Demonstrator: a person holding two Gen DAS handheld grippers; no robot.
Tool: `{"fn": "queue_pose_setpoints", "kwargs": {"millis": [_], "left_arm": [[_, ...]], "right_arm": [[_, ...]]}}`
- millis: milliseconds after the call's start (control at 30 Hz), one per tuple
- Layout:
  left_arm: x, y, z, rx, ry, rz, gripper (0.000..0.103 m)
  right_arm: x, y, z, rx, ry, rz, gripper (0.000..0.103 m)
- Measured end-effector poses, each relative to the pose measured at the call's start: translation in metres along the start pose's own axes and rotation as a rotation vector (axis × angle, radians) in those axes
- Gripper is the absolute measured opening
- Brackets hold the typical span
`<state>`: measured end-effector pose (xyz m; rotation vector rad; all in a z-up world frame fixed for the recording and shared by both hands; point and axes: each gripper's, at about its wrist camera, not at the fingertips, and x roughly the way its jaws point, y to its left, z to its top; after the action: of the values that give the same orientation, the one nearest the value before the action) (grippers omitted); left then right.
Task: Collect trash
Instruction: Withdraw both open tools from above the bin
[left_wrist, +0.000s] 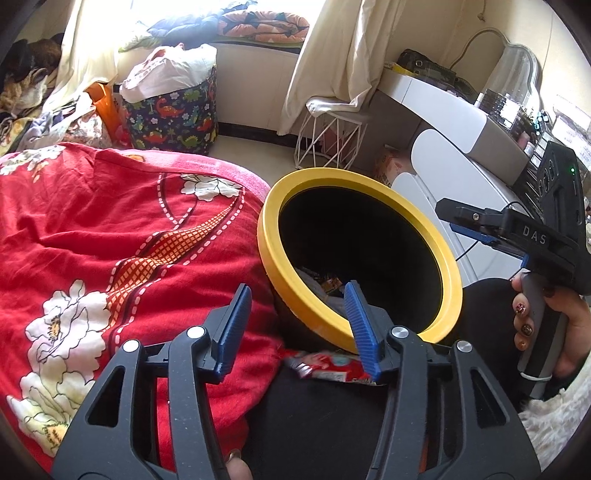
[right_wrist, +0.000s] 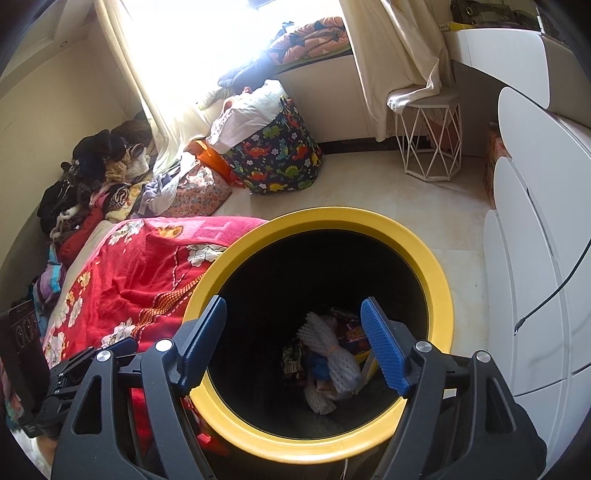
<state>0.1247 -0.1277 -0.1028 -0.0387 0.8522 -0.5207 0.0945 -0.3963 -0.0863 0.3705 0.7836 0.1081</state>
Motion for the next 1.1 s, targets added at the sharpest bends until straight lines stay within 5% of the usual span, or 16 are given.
{"fn": "queue_pose_setpoints", "kwargs": {"millis": [500,800,1100], "left_arm": [[-0.027,-0.019,-0.002,0.053,-0.064,-0.019,0.051],[-0.063,-0.024,-0.012,0.06,-0.148,0.052,0.078],[-0.104,-0.026,-0.019,0.043,-0.266,0.111,0.089]], "right_arm": [[-0.042,0.022,-0.022,-0.118,-0.069,0.019,0.077],[-0.079,0.046,-0.037,-0.167,-0.222,0.019,0.095],[-0.109,0.076,-0.056,-0.217,-0.368,-0.01,0.096]]}}
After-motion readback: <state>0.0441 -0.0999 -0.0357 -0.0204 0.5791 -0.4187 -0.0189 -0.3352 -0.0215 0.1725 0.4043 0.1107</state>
